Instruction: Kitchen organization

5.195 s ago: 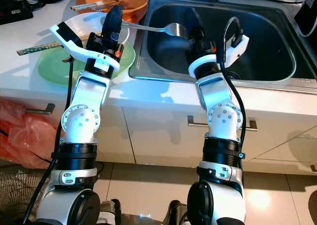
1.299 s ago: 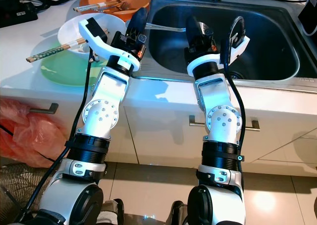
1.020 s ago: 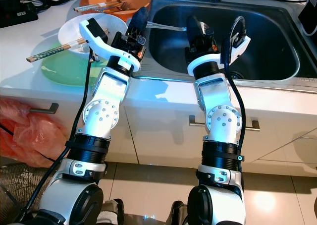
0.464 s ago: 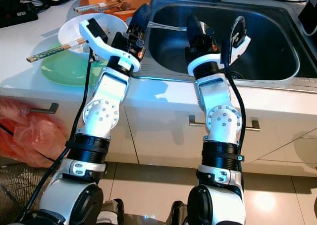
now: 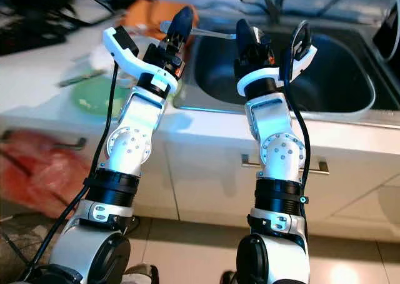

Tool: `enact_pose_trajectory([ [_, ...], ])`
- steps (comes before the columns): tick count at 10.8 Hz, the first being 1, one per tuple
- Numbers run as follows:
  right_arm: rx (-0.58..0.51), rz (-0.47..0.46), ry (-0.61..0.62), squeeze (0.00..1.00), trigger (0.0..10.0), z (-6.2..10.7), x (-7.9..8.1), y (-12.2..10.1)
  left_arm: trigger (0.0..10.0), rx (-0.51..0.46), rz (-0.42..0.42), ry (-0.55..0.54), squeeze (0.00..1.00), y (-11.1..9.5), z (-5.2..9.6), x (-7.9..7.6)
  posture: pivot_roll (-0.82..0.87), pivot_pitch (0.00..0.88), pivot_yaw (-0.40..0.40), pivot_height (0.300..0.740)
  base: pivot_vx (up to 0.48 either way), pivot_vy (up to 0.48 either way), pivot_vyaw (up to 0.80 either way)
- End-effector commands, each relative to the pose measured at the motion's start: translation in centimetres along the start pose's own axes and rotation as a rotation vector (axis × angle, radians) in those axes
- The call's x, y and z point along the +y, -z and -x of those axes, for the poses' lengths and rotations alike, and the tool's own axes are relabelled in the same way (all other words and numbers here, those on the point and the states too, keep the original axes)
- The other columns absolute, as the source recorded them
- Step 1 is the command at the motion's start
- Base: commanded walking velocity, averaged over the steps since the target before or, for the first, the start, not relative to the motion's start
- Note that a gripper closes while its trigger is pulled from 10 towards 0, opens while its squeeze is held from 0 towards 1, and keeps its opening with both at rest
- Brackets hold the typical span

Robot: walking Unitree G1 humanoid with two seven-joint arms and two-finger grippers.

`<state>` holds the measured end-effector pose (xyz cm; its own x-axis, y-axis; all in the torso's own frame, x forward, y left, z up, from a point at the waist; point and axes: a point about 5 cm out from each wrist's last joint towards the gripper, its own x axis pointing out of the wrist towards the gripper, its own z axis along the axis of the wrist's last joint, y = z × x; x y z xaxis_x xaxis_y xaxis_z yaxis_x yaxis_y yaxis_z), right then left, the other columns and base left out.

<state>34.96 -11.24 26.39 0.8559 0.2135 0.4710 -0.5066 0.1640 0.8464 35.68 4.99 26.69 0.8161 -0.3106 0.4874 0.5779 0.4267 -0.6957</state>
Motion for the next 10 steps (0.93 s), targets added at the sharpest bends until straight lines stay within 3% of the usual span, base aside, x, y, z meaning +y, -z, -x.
enact_pose_trajectory([
  [1,-0.011,-0.048,-0.016,0.00,0.0,0.08,0.35,0.90,10.0,0.024,0.150,0.099,0.94,2.73,-1.34,-4.45,0.18,0.175,-0.008,0.740,0.000,0.000,0.00],
  [10,-0.011,-0.048,-0.016,0.00,0.0,0.08,0.35,0.90,10.0,0.024,0.150,0.099,0.94,2.73,-1.34,-4.45,0.18,0.175,-0.008,0.740,0.000,0.000,0.00],
])
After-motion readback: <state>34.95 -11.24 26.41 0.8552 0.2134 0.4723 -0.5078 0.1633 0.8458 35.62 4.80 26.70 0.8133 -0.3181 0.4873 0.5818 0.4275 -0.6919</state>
